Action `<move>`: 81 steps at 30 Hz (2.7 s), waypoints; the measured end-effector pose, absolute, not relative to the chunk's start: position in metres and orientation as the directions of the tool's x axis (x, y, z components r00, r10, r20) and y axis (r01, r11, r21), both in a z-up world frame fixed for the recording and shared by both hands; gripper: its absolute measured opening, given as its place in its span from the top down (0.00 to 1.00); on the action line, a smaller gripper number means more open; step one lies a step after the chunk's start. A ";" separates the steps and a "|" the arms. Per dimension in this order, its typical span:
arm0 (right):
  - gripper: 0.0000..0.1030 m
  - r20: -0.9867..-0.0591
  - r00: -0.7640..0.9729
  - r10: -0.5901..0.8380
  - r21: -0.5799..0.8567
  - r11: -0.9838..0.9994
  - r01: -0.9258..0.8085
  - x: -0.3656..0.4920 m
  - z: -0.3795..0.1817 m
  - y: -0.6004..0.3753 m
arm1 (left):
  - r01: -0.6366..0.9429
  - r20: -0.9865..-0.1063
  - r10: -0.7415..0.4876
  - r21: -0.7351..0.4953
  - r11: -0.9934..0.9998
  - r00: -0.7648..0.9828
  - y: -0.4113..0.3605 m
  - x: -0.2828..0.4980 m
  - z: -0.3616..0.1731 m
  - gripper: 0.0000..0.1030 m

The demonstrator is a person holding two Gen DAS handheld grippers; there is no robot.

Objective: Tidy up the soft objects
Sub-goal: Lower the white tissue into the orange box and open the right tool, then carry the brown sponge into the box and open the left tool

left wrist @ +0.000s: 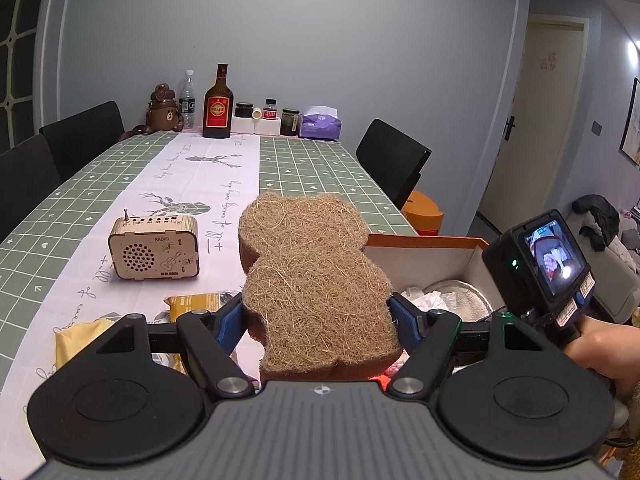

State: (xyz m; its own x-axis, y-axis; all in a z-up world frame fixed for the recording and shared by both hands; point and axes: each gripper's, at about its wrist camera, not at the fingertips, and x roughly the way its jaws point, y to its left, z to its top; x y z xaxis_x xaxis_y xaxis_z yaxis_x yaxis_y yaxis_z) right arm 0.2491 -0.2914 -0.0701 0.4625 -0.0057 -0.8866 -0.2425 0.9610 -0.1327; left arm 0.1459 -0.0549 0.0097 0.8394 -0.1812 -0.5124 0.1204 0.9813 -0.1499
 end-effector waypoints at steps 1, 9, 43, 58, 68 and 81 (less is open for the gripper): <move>0.72 -0.882 0.472 0.005 -0.109 0.970 -0.215 0.248 -0.068 -0.294 | 0.119 -0.511 -0.179 -0.148 0.982 0.841 -0.053 0.144 0.010 0.18; 0.42 -0.841 0.541 -0.012 -0.155 0.963 -0.219 0.236 -0.054 -0.285 | 0.123 -0.513 -0.164 -0.114 0.986 0.843 -0.051 0.133 0.012 0.18; 0.38 -0.762 0.648 -0.007 -0.142 0.977 -0.157 0.166 0.011 -0.369 | 0.344 -0.666 -0.388 -0.205 0.916 0.637 -0.158 0.217 -0.014 0.19; 0.37 -0.770 0.638 0.004 -0.124 0.980 -0.156 0.159 0.005 -0.374 | 0.335 -0.634 -0.396 -0.221 0.916 0.664 -0.159 0.213 -0.011 0.00; 0.40 -0.722 0.691 0.043 -0.081 0.986 -0.146 0.144 0.029 -0.373 | 0.267 -0.578 -0.330 -0.195 0.944 0.746 -0.124 0.184 0.010 0.00; 0.93 -0.705 0.694 0.148 -0.021 0.973 -0.229 0.195 0.030 -0.297 | 0.102 -0.528 -0.158 -0.134 0.986 0.834 -0.052 0.149 0.021 0.00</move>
State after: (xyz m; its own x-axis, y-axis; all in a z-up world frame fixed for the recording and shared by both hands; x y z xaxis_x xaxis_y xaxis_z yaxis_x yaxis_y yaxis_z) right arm 0.1952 -0.2968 0.0302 0.6936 0.1481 -0.7050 -0.2289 0.9732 -0.0207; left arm 0.1495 -0.0524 0.0209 0.8345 -0.1582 -0.5278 0.1021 0.9857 -0.1339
